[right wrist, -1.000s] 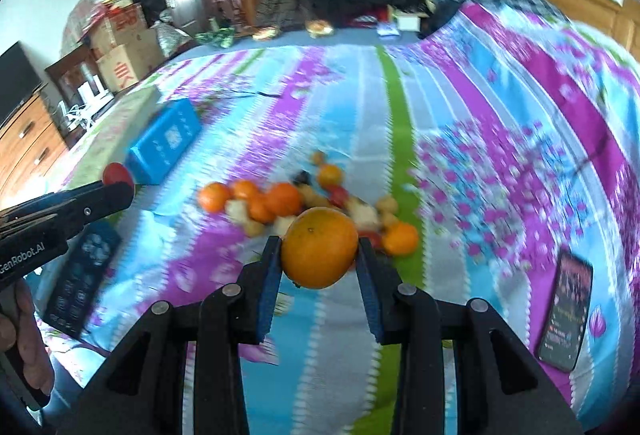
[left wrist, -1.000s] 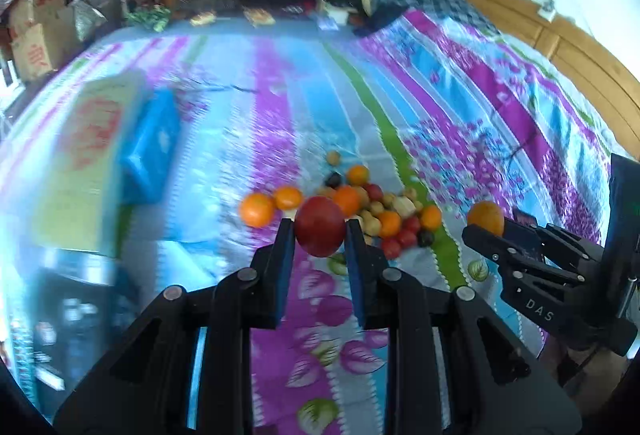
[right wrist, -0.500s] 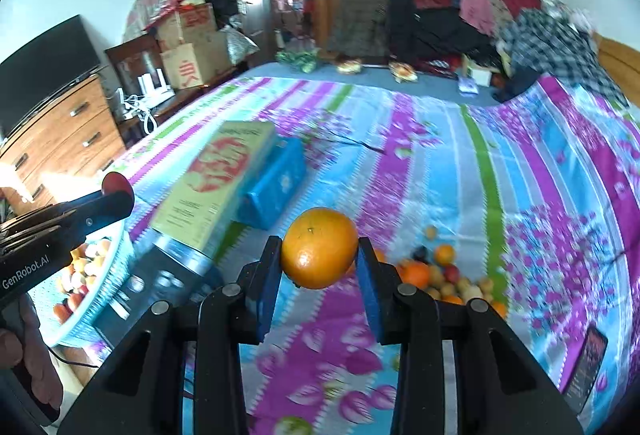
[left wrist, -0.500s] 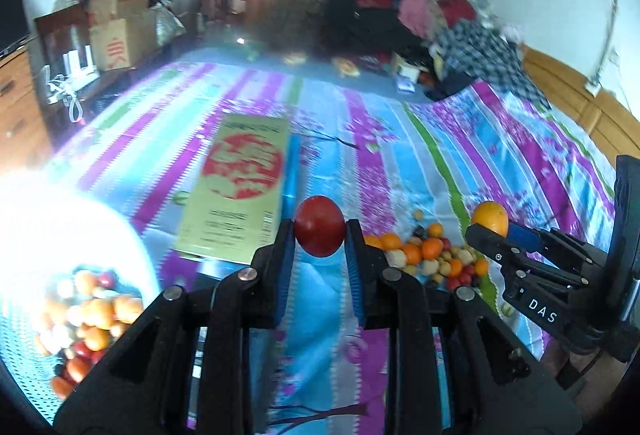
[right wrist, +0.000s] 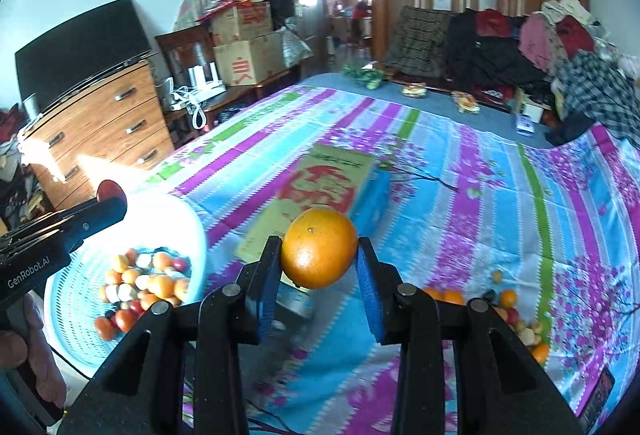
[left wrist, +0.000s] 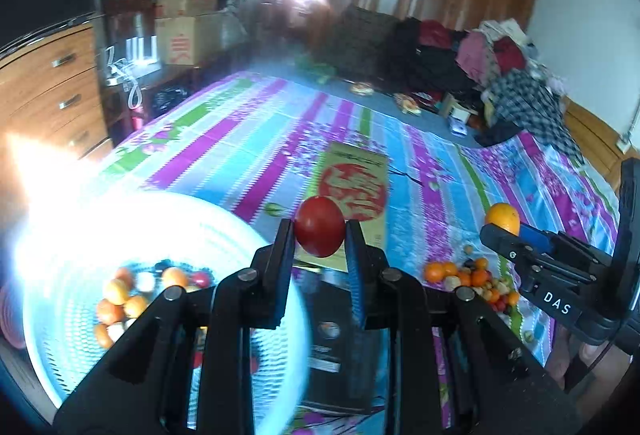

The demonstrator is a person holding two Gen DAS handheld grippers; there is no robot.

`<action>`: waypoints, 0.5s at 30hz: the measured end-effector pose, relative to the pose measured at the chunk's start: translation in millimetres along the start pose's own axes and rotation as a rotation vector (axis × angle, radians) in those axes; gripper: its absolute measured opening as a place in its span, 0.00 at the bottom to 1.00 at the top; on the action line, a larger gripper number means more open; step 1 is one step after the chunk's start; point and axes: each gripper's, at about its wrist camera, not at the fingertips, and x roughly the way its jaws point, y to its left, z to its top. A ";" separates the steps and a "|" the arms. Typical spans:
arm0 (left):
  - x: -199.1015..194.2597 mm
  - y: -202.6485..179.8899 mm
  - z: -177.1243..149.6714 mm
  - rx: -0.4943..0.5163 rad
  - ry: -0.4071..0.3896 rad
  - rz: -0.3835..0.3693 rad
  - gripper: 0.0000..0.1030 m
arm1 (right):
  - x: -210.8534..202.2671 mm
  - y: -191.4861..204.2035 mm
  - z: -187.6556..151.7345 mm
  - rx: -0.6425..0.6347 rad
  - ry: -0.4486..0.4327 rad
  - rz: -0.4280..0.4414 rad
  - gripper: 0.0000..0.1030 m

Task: Organize fruits
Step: 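Carry the orange and tomato over the light-blue colander with both tools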

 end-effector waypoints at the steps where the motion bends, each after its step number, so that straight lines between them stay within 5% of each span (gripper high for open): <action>1: -1.5 7.2 0.7 -0.012 -0.003 0.010 0.25 | 2.4 7.1 2.3 -0.006 0.004 0.010 0.39; 15: -15.3 98.3 -4.2 -0.151 -0.002 0.124 0.25 | 41.7 100.4 26.1 -0.100 0.093 0.146 0.39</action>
